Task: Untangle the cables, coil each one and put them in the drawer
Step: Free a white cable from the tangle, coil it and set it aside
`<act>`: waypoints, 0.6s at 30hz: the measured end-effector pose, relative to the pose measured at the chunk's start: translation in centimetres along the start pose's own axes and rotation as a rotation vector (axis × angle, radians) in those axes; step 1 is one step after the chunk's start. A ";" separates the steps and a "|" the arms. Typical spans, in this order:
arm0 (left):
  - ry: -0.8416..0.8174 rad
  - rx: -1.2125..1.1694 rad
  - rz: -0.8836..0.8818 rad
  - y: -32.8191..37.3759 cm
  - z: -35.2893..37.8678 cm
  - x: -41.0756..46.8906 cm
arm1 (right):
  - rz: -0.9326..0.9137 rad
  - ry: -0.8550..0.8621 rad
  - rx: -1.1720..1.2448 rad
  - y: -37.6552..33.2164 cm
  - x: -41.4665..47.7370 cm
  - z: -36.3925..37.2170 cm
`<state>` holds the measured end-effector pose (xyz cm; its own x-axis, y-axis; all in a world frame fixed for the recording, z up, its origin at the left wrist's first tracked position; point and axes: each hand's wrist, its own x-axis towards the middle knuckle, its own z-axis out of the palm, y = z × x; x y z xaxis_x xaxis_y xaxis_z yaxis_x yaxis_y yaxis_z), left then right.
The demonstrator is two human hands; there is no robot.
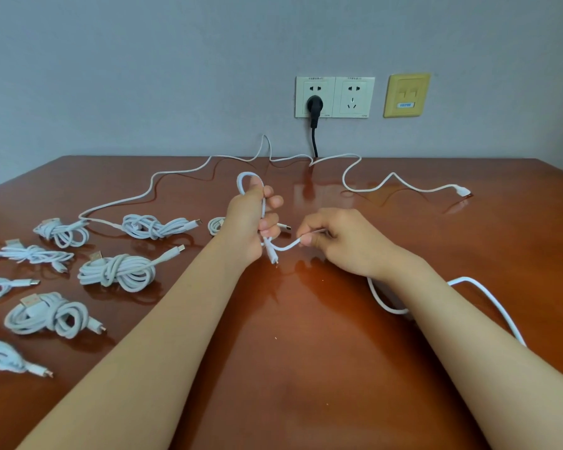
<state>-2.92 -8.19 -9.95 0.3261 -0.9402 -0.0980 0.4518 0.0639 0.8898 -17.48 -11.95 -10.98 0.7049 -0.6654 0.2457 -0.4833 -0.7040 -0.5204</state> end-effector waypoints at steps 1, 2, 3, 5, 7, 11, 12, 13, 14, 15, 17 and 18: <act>0.006 0.050 0.007 0.0 0.1 -0.1 | -0.015 0.007 -0.003 0.0 0.0 0.1; 0.018 0.105 0.019 -0.1 0.2 -0.1 | -0.025 0.021 0.001 0.0 0.0 0.1; 0.035 0.159 0.035 -0.2 0.4 -0.1 | -0.030 0.037 0.005 0.0 0.0 0.1; 0.073 0.263 0.065 -0.5 0.7 -0.1 | -0.037 0.068 0.017 -0.1 0.0 0.1; 0.092 0.329 0.076 -0.7 0.9 -0.2 | -0.049 0.082 0.017 -0.2 0.0 0.3; 0.078 0.273 0.039 -0.8 1.0 -0.4 | -0.043 0.099 0.009 -0.3 0.1 0.4; 0.068 0.285 0.023 -0.8 0.9 -0.5 | -0.039 0.108 0.002 -0.3 0.1 0.4; 0.054 0.307 0.002 -0.9 0.9 -0.6 | -0.023 0.120 -0.003 -0.3 0.1 0.4; 0.038 0.333 -0.020 -1.0 0.9 -0.7 | -0.008 0.140 -0.013 -0.3 0.1 0.3; 0.023 0.362 -0.046 -1.1 0.9 -0.8 | 0.012 0.167 -0.026 -0.3 0.0 0.2; -0.015 0.428 -0.104 -1.2 1.1 -1.1 | 0.047 0.211 -0.047 -0.3 -0.2 -0.1; -0.031 0.481 -0.122 -1.2 1.2 -1.2 | 0.056 0.230 -0.050 -0.4 -0.3 -0.2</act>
<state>-4.83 -7.49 -10.36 0.2666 -0.9412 -0.2073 0.0480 -0.2018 0.9782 -17.60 -11.57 -10.69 0.5422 -0.7387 0.4006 -0.5475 -0.6722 -0.4984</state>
